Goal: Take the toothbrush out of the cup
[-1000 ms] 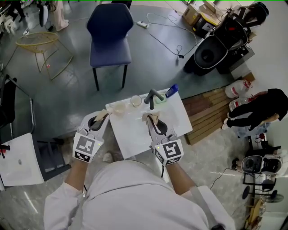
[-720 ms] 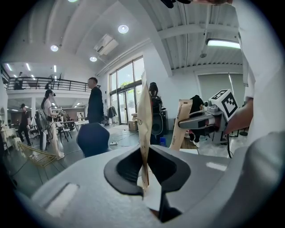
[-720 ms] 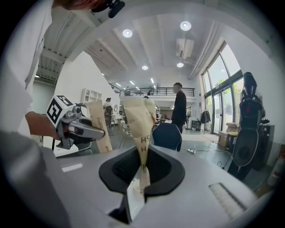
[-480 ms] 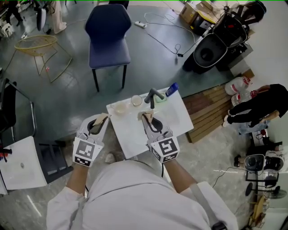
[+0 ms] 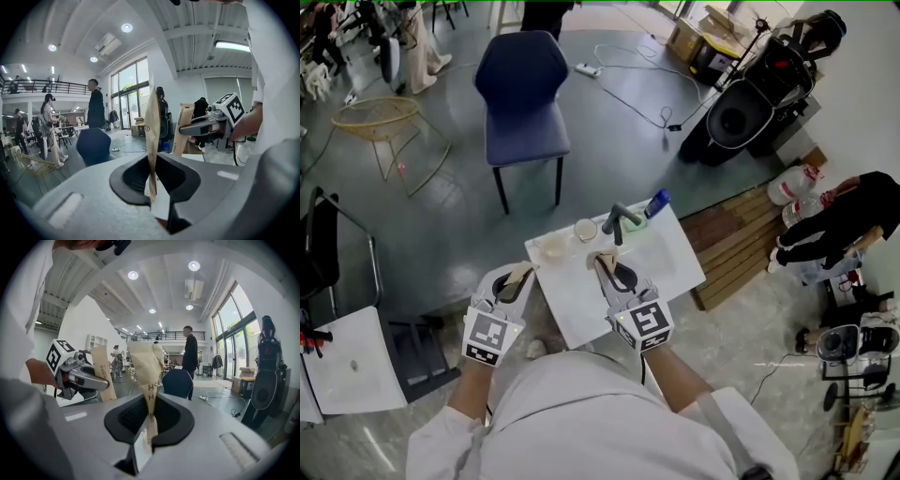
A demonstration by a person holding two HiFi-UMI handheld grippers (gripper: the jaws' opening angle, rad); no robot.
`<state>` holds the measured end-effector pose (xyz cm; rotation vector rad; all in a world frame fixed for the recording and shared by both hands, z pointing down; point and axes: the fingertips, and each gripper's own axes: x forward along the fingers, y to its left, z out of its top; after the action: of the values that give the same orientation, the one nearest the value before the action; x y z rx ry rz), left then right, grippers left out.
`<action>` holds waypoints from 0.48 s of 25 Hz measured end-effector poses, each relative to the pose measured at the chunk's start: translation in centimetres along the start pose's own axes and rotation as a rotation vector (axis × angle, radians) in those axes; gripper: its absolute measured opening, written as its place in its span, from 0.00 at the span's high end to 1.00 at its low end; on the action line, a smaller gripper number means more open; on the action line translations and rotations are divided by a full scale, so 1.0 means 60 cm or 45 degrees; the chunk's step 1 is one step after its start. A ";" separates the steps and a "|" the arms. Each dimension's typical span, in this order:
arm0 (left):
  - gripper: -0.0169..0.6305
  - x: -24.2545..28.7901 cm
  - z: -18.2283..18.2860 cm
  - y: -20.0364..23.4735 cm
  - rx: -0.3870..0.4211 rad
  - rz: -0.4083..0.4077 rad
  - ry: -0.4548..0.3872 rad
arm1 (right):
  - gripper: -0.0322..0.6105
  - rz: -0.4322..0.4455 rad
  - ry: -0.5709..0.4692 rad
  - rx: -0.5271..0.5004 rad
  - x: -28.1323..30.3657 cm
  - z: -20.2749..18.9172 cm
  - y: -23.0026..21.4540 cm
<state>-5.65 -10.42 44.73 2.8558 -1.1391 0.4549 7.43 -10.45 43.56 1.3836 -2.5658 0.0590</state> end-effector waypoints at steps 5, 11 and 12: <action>0.91 0.002 0.001 -0.008 0.002 -0.015 0.002 | 0.91 0.004 -0.007 -0.003 0.000 0.005 -0.001; 0.91 0.001 -0.004 -0.002 -0.009 -0.021 -0.001 | 0.91 0.011 -0.010 -0.008 0.009 0.006 0.008; 0.91 0.002 -0.003 -0.003 -0.011 -0.022 -0.002 | 0.91 0.011 -0.010 -0.008 0.008 0.007 0.008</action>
<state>-5.49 -10.35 44.96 2.8568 -1.1126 0.4464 6.71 -10.67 43.32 1.3731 -2.5763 0.0474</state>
